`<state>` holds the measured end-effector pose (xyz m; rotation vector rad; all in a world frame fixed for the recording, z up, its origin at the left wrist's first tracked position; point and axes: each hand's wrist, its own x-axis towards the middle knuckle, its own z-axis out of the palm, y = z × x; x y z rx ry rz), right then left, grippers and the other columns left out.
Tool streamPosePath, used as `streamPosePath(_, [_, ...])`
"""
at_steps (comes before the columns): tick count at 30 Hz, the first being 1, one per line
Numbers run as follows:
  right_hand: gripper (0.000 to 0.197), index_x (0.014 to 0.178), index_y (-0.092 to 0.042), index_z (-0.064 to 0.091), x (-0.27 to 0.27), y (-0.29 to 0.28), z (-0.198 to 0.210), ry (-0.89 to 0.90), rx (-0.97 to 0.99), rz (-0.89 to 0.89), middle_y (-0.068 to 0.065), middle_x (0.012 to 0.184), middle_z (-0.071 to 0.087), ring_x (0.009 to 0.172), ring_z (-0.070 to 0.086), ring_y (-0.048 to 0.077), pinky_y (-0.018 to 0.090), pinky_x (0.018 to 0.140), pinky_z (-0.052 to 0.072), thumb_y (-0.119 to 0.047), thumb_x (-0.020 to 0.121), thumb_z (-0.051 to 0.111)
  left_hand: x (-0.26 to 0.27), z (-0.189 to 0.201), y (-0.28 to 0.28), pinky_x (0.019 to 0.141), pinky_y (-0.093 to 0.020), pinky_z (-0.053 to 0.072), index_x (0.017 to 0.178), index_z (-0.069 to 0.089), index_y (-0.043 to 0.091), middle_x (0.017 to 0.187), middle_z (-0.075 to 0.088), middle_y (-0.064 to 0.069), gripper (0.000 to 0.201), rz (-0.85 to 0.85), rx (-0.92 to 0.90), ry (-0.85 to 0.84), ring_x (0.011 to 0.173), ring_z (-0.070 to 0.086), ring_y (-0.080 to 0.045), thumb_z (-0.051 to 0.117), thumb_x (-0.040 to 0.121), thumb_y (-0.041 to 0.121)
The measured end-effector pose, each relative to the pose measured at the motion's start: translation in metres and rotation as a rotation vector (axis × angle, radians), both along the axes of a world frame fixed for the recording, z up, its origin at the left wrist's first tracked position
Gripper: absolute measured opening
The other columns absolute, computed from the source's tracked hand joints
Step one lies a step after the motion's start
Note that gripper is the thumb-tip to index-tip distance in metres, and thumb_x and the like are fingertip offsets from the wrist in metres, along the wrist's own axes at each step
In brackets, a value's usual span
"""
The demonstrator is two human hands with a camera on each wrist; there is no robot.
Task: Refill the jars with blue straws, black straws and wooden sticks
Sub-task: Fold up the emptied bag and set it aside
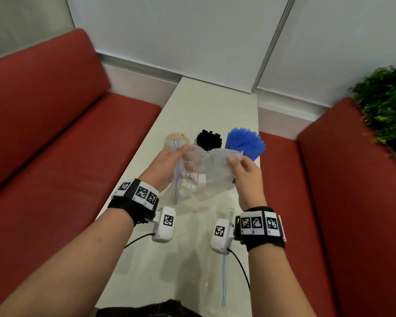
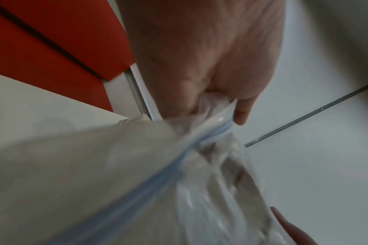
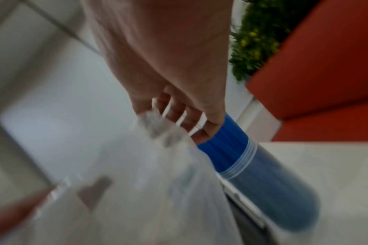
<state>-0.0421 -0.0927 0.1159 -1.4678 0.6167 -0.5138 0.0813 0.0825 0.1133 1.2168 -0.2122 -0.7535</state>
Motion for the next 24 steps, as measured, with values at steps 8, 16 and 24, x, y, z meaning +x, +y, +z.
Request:
streamPosePath(8, [0.036, 0.066, -0.024, 0.042, -0.004, -0.016, -0.008, -0.246, -0.075, -0.229, 0.006, 0.071, 0.041, 0.07, 0.036, 0.021, 0.033, 0.066, 0.035, -0.022, 0.09, 0.068, 0.042, 0.005, 0.03, 0.06, -0.033, 0.061, 0.091, 0.073, 0.003, 0.08, 0.076, -0.009, 0.005, 0.224, 0.122, -0.255, 0.061, 0.07, -0.02, 0.068, 0.091, 0.001])
streamPosePath(16, [0.038, 0.07, -0.028, 0.044, -0.015, -0.034, -0.003, -0.341, -0.065, -0.389, -0.015, 0.055, 0.045, 0.047, 0.039, 0.003, 0.017, 0.043, 0.037, -0.027, 0.085, 0.08, 0.059, 0.018, 0.054, 0.057, -0.025, 0.061, 0.081, 0.08, 0.01, 0.076, 0.076, -0.009, 0.03, -0.107, 0.1, -0.127, 0.06, 0.072, -0.013, 0.065, 0.087, 0.036])
streamPosePath(24, [0.017, 0.081, -0.02, 0.063, -0.015, -0.042, 0.002, -0.304, -0.077, -0.454, -0.013, 0.052, 0.05, 0.044, 0.042, 0.001, 0.017, 0.042, 0.039, -0.023, 0.087, 0.079, 0.048, 0.006, 0.02, 0.056, -0.026, 0.052, 0.092, 0.079, 0.016, 0.073, 0.069, -0.01, 0.032, 0.134, 0.071, -0.206, 0.059, 0.062, -0.017, 0.06, 0.101, 0.04])
